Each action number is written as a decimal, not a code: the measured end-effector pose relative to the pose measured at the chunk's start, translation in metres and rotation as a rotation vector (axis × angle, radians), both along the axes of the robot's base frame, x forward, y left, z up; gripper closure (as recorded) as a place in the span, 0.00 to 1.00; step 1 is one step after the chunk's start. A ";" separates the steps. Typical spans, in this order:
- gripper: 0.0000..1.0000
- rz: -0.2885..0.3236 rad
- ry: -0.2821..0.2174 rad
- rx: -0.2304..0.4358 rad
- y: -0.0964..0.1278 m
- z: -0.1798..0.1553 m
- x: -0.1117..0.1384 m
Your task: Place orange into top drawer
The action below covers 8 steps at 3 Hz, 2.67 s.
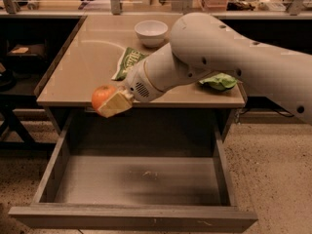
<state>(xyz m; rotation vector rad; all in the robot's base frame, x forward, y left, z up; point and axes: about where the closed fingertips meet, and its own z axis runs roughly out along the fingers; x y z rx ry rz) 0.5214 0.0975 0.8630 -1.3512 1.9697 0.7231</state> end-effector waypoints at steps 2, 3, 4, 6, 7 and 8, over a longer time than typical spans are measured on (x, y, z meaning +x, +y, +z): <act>1.00 -0.117 0.113 -0.031 -0.028 -0.005 -0.078; 1.00 -0.181 0.143 -0.046 -0.049 -0.039 -0.087; 1.00 -0.187 0.144 -0.048 -0.050 -0.043 -0.087; 1.00 -0.217 0.204 0.034 -0.043 -0.088 -0.088; 1.00 -0.239 0.198 0.059 -0.041 -0.113 -0.075; 1.00 -0.217 0.208 0.069 -0.021 -0.163 -0.055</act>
Offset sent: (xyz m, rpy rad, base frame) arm -0.1330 -0.0530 -0.0248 -0.0608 0.2135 -0.2217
